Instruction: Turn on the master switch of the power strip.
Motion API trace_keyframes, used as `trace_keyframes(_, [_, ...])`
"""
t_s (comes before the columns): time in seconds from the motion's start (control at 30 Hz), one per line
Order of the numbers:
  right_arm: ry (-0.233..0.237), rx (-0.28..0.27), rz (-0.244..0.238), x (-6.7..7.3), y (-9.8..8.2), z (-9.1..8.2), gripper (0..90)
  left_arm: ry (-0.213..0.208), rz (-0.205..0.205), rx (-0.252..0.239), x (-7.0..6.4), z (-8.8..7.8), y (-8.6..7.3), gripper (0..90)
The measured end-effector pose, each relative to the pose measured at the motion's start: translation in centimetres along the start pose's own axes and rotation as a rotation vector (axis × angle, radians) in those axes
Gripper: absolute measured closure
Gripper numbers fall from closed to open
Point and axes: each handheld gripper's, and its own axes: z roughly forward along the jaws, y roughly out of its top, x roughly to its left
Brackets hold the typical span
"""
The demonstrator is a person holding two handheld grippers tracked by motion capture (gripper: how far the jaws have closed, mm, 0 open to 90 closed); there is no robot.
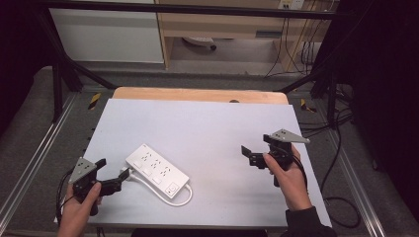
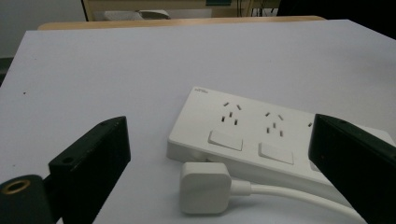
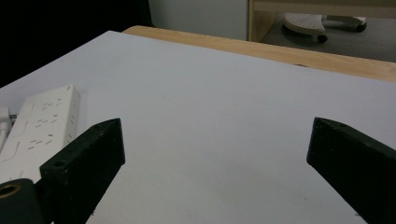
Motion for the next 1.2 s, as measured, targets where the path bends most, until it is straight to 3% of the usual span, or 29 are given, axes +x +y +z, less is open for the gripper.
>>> trace_keyframes(0.27, [-0.028, -0.016, 0.02, -1.5, -0.7, -1.5, 5.0, 0.001, -0.001, -0.001, 0.0, 0.0, 0.0, 5.5])
trace_keyframes(0.73, [-0.082, -0.032, 0.036, -3.9, -3.6, -3.8, 5.5, 0.003, -0.003, -0.003, 0.0, 0.0, 0.0, 5.5])
trace_keyframes(1.2, [-0.098, -0.021, 0.05, -5.0, -6.3, -5.0, 5.1, 0.004, 0.003, 0.0, 0.0, 0.0, 0.0, 5.5])
